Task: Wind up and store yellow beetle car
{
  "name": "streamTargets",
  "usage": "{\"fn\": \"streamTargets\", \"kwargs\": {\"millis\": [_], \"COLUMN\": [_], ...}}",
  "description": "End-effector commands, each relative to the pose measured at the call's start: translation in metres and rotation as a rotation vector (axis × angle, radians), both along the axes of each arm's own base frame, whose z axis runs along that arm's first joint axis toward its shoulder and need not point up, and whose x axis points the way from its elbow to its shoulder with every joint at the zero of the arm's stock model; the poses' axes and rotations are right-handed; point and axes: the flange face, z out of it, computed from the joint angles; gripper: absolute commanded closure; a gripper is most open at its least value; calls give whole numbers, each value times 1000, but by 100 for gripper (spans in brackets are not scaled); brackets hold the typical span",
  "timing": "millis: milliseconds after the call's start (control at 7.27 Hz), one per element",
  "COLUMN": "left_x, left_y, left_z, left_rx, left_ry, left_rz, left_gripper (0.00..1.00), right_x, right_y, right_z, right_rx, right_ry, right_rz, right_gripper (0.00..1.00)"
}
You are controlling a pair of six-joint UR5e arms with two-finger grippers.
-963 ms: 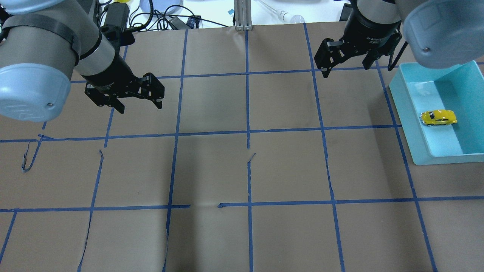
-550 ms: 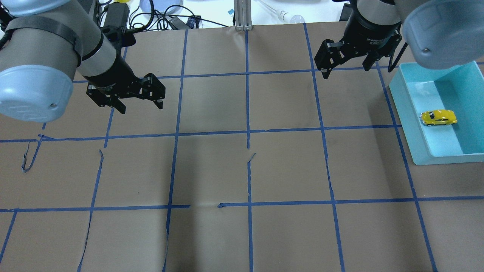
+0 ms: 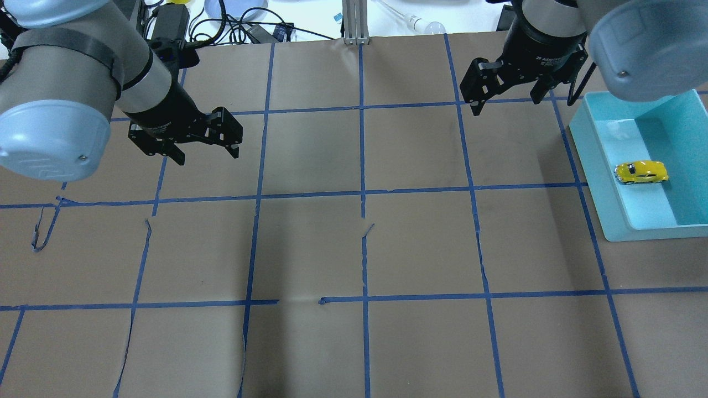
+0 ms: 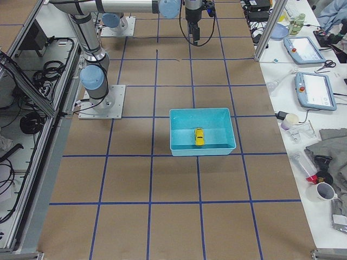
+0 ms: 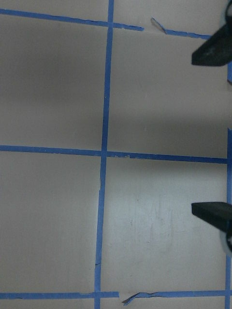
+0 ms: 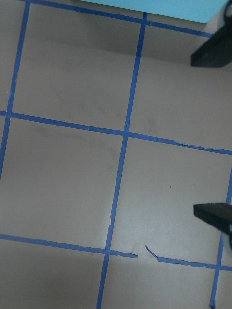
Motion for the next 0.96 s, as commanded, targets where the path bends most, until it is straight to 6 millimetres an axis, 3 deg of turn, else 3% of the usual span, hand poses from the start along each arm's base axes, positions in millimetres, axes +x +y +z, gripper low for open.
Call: {"fn": "streamTargets", "kwargs": {"millis": [0,825], "left_x": [0,-6], "left_y": [-3,9], "left_z": [-5,8], "left_rx": [8,-42], "left_ry": [0,-1], "left_rz": [2,-23], "left_gripper": [0,0], "right_x": [-1,-1], "right_y": [0,0], "right_z": [0,-1], "right_rx": [1,3], "right_ry": [0,2], "right_rz": [-2,-2], "right_gripper": [0,0]}}
